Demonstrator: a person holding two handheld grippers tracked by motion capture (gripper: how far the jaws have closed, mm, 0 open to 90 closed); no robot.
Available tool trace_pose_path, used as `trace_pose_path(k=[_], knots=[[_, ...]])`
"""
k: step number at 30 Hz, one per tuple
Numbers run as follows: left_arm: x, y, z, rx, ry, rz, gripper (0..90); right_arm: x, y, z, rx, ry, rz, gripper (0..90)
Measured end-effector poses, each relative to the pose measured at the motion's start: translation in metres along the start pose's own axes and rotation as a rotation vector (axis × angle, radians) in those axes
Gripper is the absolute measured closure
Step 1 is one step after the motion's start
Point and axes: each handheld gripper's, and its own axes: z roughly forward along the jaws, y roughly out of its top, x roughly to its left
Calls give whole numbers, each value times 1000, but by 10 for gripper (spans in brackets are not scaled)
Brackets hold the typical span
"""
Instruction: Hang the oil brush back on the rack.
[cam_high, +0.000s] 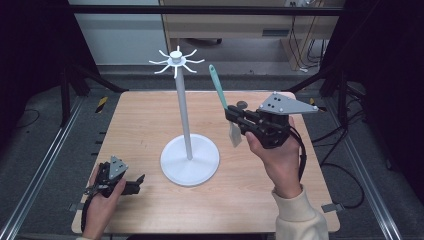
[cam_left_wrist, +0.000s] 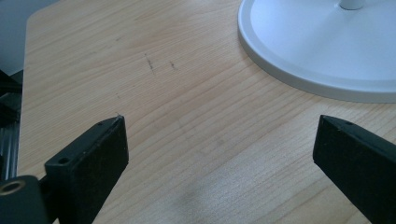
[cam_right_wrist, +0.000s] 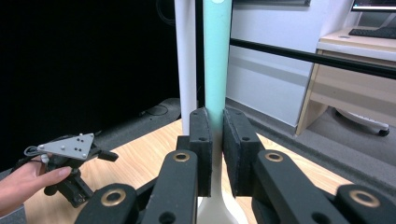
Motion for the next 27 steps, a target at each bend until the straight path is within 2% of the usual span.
trace_pose_path(k=[27], knots=[[-2, 0, 1, 7, -15, 4, 27, 15, 3, 8, 2, 22, -39, 825]])
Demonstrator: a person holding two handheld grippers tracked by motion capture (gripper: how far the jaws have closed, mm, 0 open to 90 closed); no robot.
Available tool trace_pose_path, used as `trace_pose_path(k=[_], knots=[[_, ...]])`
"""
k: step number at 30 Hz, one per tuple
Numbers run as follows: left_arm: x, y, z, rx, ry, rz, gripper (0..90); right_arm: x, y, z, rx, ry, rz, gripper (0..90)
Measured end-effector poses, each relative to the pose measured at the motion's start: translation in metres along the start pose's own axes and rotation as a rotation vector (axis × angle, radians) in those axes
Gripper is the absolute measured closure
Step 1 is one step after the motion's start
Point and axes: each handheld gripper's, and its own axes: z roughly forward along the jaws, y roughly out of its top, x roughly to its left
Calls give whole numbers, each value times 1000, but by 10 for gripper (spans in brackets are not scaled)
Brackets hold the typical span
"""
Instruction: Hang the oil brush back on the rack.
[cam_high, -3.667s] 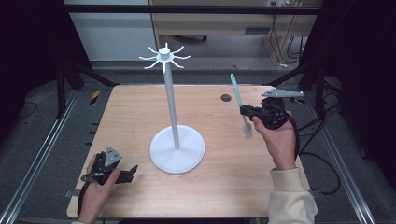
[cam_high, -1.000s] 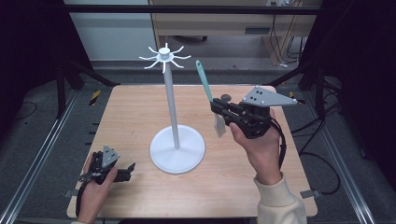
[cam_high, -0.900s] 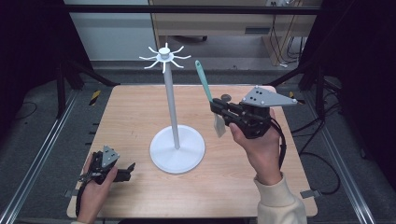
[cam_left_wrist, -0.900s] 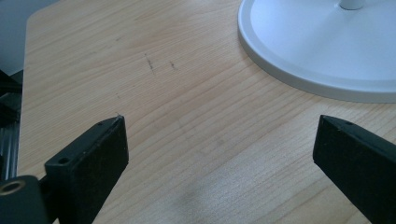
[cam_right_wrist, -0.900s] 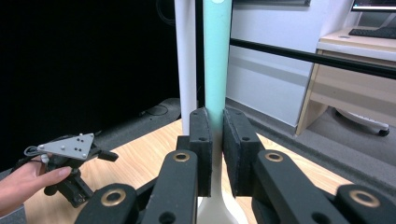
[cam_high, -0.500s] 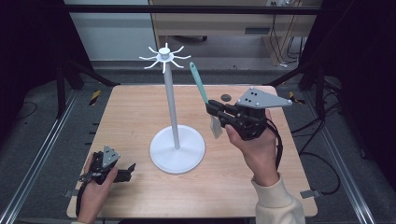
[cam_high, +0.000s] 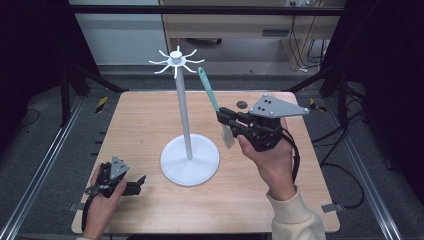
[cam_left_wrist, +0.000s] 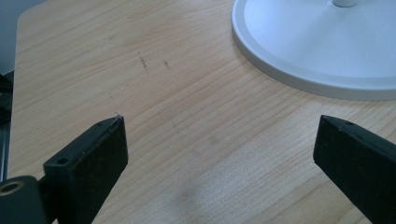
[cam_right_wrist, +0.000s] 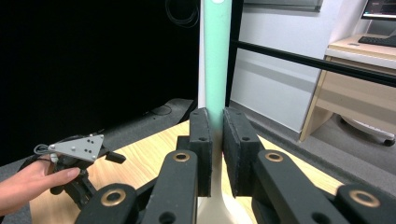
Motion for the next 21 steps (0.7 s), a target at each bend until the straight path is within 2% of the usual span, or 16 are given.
trace_pose_path(k=[6, 21], knots=[[0, 0, 0, 0, 0, -1, 27, 3, 0, 6, 11, -1, -11, 825], [1, 0, -1, 0, 2, -4, 27, 0, -1, 11, 15, -1, 4, 824]])
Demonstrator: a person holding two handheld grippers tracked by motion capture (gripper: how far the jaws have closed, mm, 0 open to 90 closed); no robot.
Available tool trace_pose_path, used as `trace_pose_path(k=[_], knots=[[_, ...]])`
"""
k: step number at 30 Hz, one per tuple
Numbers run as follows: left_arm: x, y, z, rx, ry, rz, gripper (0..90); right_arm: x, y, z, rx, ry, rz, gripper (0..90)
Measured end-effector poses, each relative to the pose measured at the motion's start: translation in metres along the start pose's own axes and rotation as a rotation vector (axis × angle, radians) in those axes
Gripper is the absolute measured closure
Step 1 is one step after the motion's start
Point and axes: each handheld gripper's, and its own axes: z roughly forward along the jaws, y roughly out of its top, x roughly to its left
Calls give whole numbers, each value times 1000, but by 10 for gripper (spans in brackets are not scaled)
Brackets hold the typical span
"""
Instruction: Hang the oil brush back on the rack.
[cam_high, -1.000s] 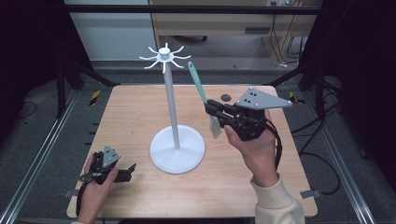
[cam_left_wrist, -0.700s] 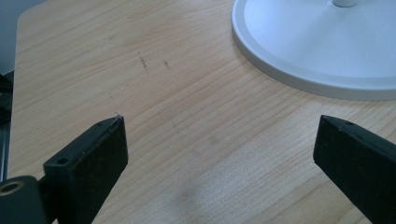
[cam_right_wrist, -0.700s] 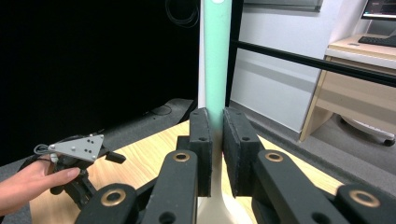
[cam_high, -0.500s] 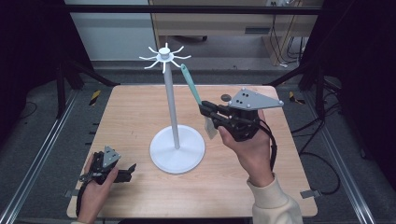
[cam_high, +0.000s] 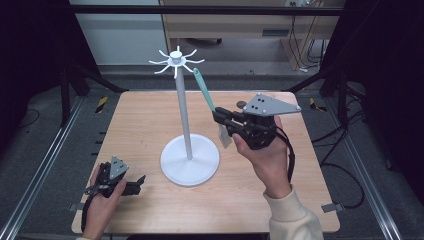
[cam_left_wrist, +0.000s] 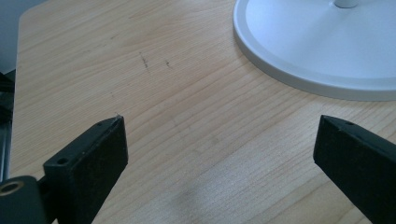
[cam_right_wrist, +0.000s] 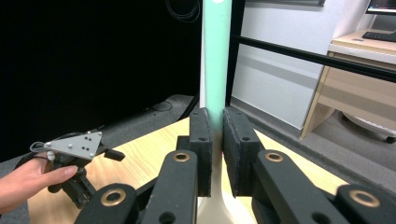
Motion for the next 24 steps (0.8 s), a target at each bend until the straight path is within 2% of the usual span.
trace_pose_path(k=[24], knots=[[-1, 0, 1, 4, -3, 4, 27, -3, -1, 15, 17, 23, 16, 824]])
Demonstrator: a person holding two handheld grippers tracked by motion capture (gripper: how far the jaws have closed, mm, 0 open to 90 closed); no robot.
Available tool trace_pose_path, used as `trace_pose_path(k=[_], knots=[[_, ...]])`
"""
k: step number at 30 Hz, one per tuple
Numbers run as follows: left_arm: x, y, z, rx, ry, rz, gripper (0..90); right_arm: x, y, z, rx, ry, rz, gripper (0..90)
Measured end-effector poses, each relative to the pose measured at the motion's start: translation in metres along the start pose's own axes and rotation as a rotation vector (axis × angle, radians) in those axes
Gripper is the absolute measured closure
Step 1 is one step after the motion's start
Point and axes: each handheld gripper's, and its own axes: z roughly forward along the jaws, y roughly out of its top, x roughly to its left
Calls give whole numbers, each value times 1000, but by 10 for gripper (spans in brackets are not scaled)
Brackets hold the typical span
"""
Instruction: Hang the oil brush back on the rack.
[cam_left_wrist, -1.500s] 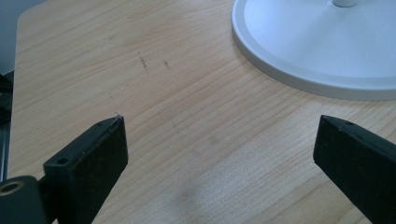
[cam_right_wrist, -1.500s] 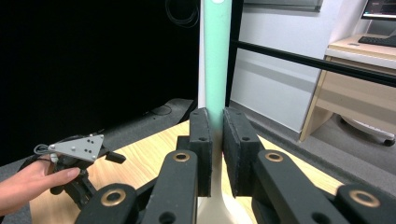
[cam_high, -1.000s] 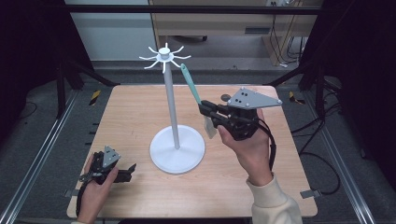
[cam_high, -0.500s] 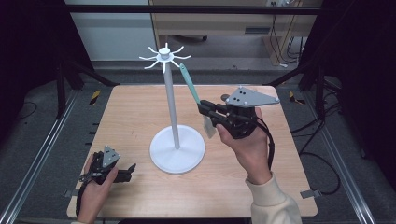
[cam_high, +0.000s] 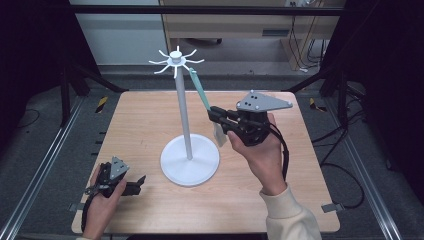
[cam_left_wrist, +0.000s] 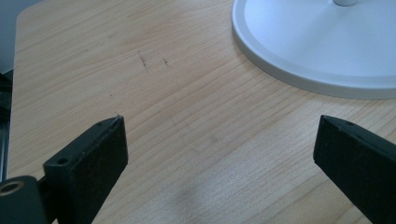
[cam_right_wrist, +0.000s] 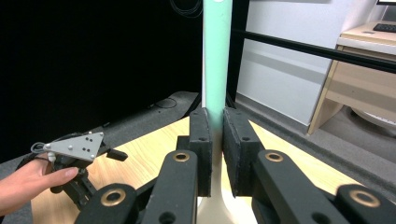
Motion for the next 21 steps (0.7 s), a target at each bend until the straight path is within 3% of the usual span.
trace_pose_path(k=[21], knots=[[-2, 0, 1, 7, -9, 8, 28, 0, -1, 17, -7, 9, 20, 824]])
